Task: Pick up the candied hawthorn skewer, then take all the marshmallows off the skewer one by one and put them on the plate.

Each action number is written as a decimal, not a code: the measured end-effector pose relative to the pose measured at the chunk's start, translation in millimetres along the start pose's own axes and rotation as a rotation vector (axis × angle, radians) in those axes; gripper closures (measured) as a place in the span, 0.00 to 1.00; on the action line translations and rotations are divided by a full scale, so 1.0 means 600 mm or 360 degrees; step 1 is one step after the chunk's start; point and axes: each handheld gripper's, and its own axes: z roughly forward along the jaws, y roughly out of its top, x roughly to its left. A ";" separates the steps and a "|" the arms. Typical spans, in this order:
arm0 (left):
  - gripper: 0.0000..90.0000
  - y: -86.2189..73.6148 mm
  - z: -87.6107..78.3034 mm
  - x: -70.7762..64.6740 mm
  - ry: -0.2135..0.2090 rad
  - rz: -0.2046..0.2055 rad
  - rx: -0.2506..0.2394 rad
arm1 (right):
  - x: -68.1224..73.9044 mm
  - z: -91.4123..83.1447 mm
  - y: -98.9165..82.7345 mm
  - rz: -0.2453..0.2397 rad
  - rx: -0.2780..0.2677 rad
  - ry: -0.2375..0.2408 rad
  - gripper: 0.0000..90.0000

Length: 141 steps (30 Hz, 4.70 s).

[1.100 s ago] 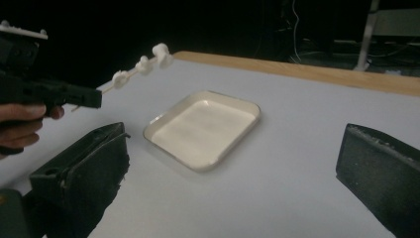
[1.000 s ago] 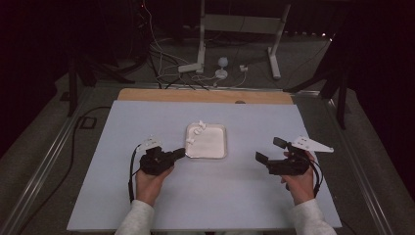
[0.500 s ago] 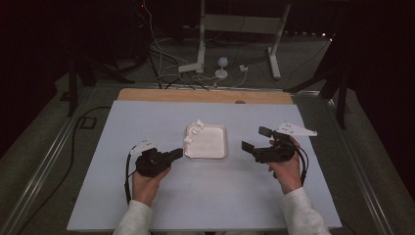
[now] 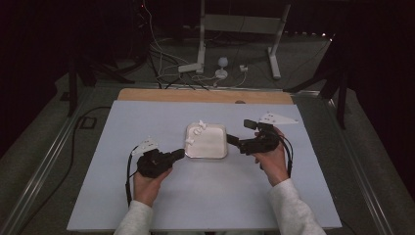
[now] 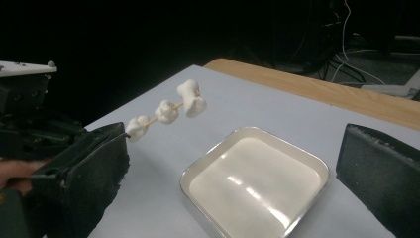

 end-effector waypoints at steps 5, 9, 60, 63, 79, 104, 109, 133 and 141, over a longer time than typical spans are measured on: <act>1.00 -0.001 0.001 -0.002 -0.0006 0.0007 0.0001 | 0.000 0.017 0.000 0.0029 0.0016 0.0022 0.00; 1.00 -0.001 0.002 -0.004 -0.0018 0.0013 -0.0004 | -0.002 0.031 0.000 0.0072 0.0014 0.0052 0.00; 1.00 -0.008 0.011 -0.017 -0.0142 0.0146 -0.0037 | 0.002 0.090 0.018 0.0499 0.0059 0.0274 0.88; 1.00 -0.008 0.010 -0.016 -0.0140 0.0147 -0.0035 | 0.008 0.088 0.021 0.0442 0.0043 0.0224 0.90; 1.00 -0.006 0.001 -0.014 -0.0099 0.0168 0.0004 | 0.012 0.082 0.025 0.0284 -0.0031 -0.0060 0.93; 1.00 -0.007 -0.010 0.005 -0.0046 0.0044 -0.0078 | -0.031 0.149 -0.027 0.0328 0.0259 -0.0131 0.88; 1.00 -0.007 -0.009 0.007 -0.0039 0.0037 -0.0071 | -0.034 0.167 -0.041 0.0348 0.0329 -0.0182 0.66; 1.00 -0.041 0.044 0.026 0.0044 -0.0004 0.0193 | -0.034 0.173 -0.045 0.0475 0.0299 -0.0139 0.45; 1.00 -0.044 0.048 0.028 0.0063 -0.0008 0.0208 | -0.029 0.166 -0.039 0.0490 0.0255 -0.0061 0.43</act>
